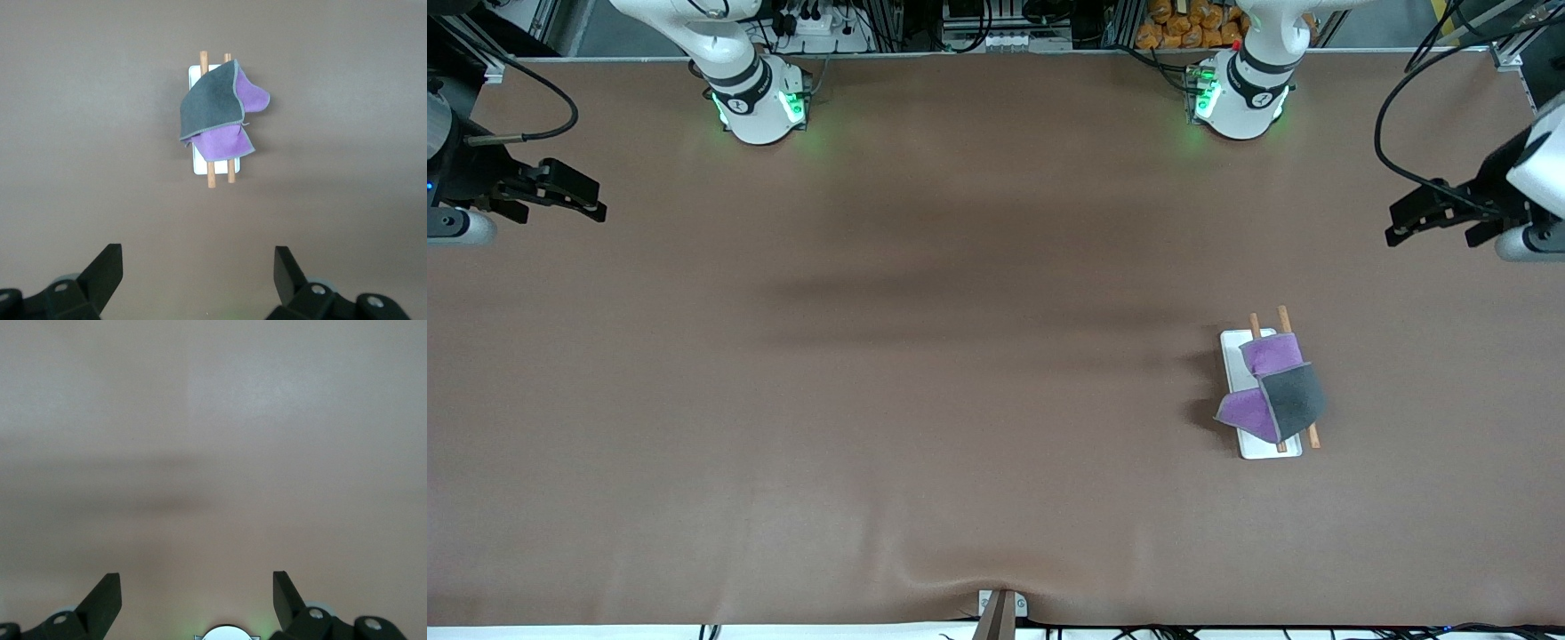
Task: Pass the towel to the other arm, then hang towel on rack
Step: 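Open the left gripper and raise it away from the rack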
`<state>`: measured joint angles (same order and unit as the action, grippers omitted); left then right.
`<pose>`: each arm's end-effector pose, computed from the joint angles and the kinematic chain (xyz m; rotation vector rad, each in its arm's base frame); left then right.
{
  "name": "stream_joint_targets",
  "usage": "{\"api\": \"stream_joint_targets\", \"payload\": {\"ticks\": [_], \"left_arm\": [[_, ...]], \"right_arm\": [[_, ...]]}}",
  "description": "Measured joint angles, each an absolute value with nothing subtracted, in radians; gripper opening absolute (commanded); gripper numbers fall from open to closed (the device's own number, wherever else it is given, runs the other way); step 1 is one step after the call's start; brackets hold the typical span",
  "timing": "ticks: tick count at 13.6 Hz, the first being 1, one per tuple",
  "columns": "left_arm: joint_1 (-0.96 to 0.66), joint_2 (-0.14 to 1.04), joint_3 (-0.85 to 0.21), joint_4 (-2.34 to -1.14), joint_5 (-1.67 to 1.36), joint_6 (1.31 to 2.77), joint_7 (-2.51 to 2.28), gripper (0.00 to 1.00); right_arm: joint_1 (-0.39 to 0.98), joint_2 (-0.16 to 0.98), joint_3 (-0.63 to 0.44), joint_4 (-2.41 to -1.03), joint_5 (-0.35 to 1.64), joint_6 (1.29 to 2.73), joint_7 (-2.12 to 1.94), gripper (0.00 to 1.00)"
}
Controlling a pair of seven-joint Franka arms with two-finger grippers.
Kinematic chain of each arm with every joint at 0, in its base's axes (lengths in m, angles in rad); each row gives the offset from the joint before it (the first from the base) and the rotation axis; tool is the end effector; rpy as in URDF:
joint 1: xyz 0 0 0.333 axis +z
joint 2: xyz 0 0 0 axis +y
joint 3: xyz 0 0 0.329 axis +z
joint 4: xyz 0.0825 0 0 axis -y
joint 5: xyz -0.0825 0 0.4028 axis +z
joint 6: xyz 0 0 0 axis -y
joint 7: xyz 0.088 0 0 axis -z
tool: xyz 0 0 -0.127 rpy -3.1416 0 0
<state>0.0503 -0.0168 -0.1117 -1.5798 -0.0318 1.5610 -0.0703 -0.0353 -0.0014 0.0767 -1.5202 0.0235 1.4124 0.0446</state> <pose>0.5655 -0.0394 0.6218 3.1118 0.0134 -0.0063 0.5534 0.0262 0.6298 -3.1184 0.0011 0.1675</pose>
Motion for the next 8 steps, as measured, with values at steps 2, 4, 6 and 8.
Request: {"api": "stream_joint_targets", "payload": {"ticks": [2, 4, 6, 8], "left_arm": [[0.044, -0.042, -0.106, -1.602, -0.032, 1.561, -0.077, 1.0], [0.04, -0.07, -0.105, -1.629, -0.032, 1.561, -0.088, 1.0], [0.039, -0.088, -0.103, -1.641, -0.032, 1.561, -0.099, 1.0], [0.04, -0.089, -0.095, -1.647, -0.031, 1.561, -0.101, 1.0]], "right_arm": [[-0.035, -0.001, 0.077, -1.52, 0.023, 1.412, 0.045, 1.0], [-0.035, -0.001, 0.076, -1.52, 0.023, 1.411, 0.045, 1.0], [-0.035, -0.001, 0.076, -1.52, 0.023, 1.411, 0.045, 1.0], [-0.036, -0.001, 0.074, -1.52, 0.023, 1.41, 0.045, 1.0]]}}
